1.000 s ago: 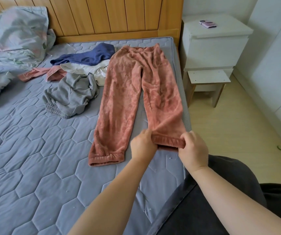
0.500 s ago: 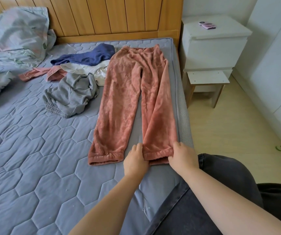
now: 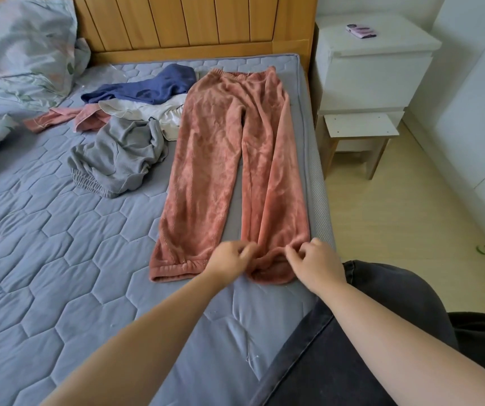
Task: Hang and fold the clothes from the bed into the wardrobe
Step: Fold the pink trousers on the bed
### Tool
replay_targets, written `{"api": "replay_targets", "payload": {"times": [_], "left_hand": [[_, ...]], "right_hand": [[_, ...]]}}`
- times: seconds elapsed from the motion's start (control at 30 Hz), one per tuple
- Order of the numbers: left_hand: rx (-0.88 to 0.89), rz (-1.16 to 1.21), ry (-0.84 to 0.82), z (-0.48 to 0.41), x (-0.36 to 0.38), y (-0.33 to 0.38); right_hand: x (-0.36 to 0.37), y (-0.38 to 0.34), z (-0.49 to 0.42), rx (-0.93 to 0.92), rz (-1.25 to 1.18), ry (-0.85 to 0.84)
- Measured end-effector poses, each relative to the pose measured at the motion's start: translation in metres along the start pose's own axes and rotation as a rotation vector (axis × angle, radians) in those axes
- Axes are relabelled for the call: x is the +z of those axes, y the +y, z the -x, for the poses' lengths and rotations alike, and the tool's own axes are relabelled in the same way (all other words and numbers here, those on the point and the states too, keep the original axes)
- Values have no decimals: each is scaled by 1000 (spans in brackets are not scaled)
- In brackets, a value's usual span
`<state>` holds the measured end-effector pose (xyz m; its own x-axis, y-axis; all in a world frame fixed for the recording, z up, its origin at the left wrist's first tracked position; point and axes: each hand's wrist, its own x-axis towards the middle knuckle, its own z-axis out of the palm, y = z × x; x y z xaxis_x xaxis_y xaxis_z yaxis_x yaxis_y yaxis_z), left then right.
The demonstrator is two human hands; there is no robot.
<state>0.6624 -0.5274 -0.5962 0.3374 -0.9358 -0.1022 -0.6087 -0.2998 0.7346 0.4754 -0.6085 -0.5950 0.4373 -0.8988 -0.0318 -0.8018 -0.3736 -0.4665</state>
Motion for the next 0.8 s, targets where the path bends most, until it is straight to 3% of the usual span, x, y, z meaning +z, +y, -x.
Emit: {"api": "replay_targets", "payload": {"times": [0.07,0.13,0.3,0.4,0.47,0.57,0.67,0.73,0.8], "left_hand": [[-239,133,175,-20,-6,0],[-333,92,222,-37,-7,0],[-322,-200,157,-65,8,7],[-222,-526,77,-72,20,15],[-191,-588,61,-75,21,15],[-276,-344,120,-77,9,-4],[-512,144,218,-73,-6,-16],[-695,496,184,-68,-9,-18],[-761,618,92,-65,-7,-16]], "right_hand": [[-2,0,-9,91,-200,189],[-1,2,-20,106,-184,221],[9,9,-44,122,-119,58],[16,9,-53,95,50,-6],[17,12,-56,83,145,-30],[18,20,-54,130,59,11],[17,26,-53,279,-115,83],[15,29,-55,395,-186,26],[12,31,-57,457,-216,-38]]}}
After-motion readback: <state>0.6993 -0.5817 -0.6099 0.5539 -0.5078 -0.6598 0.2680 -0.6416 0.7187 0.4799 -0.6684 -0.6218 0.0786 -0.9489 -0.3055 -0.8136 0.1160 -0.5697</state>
